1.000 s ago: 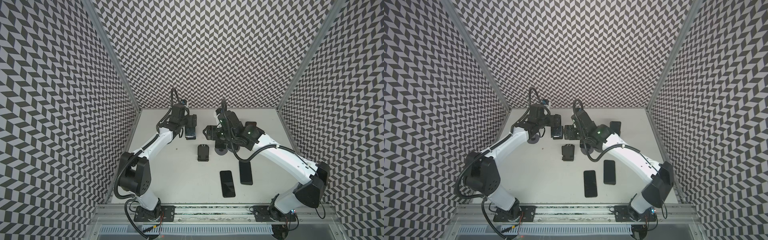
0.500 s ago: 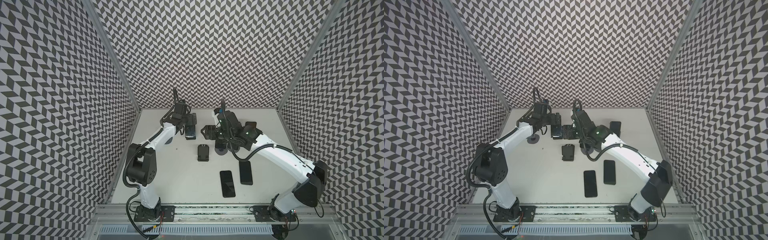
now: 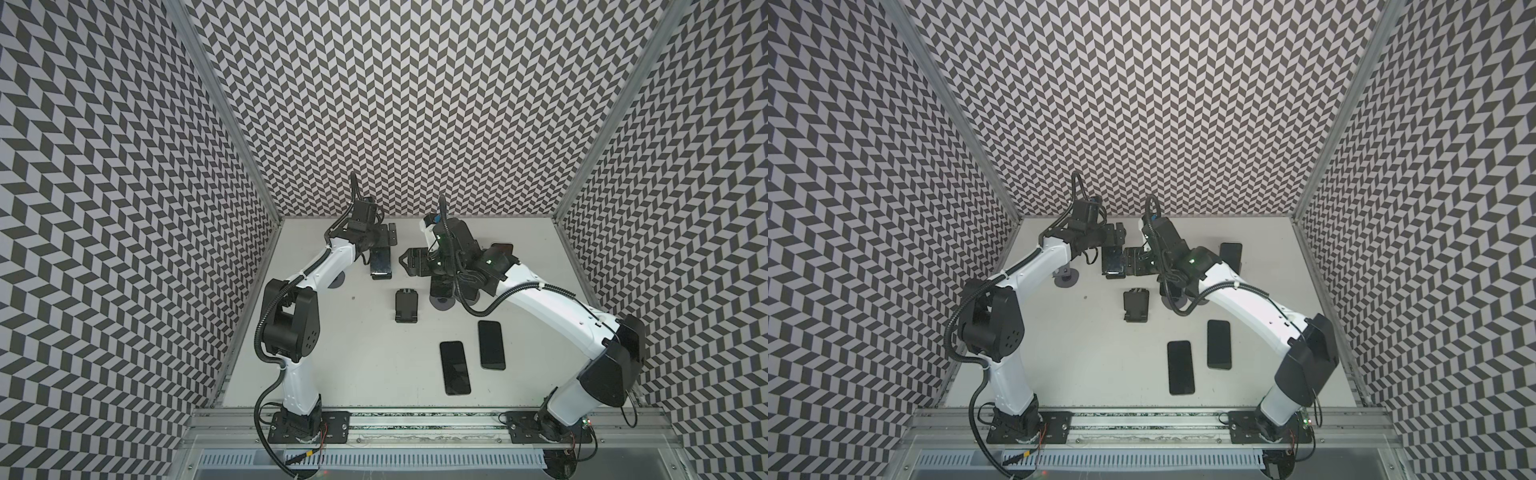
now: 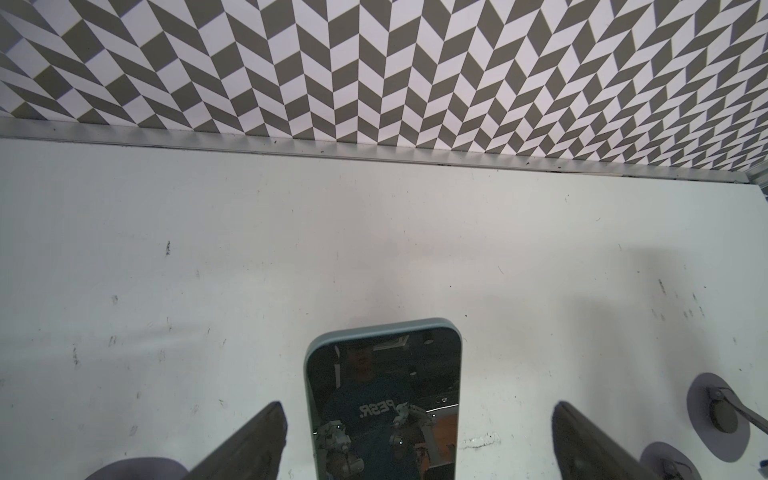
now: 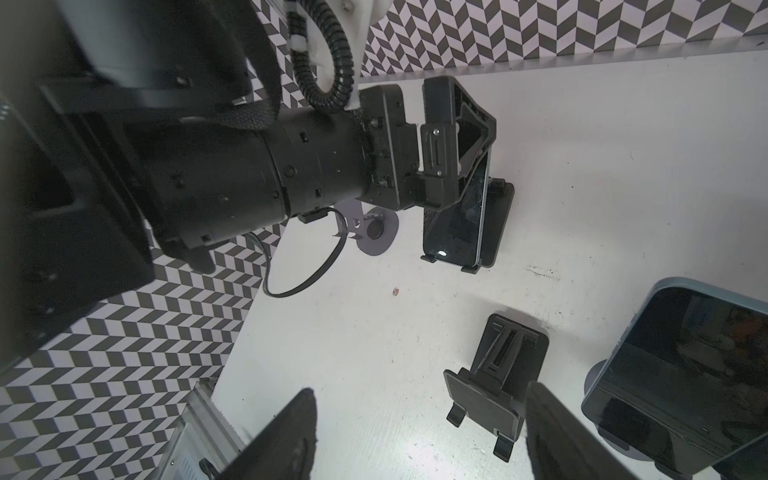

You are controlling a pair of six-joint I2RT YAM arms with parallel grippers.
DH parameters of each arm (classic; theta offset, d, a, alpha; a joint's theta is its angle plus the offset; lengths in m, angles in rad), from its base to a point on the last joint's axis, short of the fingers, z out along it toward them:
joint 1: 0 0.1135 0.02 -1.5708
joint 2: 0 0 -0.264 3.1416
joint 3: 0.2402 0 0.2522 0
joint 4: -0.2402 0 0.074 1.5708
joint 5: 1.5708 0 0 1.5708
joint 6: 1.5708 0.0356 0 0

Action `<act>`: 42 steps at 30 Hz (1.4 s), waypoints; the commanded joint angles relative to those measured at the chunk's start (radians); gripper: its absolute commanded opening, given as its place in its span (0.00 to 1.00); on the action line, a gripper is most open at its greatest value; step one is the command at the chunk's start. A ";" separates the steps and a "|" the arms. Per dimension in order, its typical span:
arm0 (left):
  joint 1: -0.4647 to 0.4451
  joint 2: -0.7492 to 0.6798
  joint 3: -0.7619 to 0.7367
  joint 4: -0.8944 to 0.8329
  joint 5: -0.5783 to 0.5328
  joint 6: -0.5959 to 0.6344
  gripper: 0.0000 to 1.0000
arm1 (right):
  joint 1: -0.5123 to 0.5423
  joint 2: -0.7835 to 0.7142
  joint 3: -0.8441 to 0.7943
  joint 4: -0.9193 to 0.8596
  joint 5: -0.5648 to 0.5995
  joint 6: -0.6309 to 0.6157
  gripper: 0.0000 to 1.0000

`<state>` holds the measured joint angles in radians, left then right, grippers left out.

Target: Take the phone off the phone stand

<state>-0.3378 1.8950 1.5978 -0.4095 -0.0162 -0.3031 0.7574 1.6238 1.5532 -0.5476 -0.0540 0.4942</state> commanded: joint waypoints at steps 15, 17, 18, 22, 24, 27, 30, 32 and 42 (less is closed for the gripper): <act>-0.012 0.075 0.118 -0.100 -0.050 0.053 1.00 | -0.119 0.035 0.041 0.041 -0.163 -0.021 1.00; -0.013 0.083 0.124 -0.110 -0.048 0.053 1.00 | -0.119 0.034 0.042 0.038 -0.162 -0.023 0.99; -0.015 0.086 0.125 -0.113 -0.049 0.053 1.00 | -0.119 0.033 0.041 0.037 -0.161 -0.022 0.99; -0.020 0.092 0.113 -0.111 -0.053 0.054 0.98 | -0.119 0.024 0.033 0.032 -0.161 -0.025 0.99; -0.022 0.096 0.113 -0.112 -0.056 0.053 0.97 | -0.119 0.015 0.024 0.033 -0.158 -0.027 0.99; -0.032 0.101 0.112 -0.114 -0.080 0.057 0.96 | -0.119 0.000 0.002 0.043 -0.159 -0.027 1.00; -0.041 0.104 0.110 -0.114 -0.087 0.053 0.95 | -0.119 -0.011 -0.017 0.048 -0.164 -0.027 1.00; -0.047 0.107 0.112 -0.114 -0.087 0.050 0.93 | -0.119 -0.018 -0.026 0.052 -0.163 -0.024 1.00; -0.049 0.126 0.125 -0.130 -0.123 0.059 0.92 | -0.119 -0.057 -0.073 0.075 -0.153 -0.009 0.99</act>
<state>-0.3782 2.0029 1.6970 -0.5121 -0.1226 -0.2531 0.6346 1.6104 1.4982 -0.5278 -0.2100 0.4801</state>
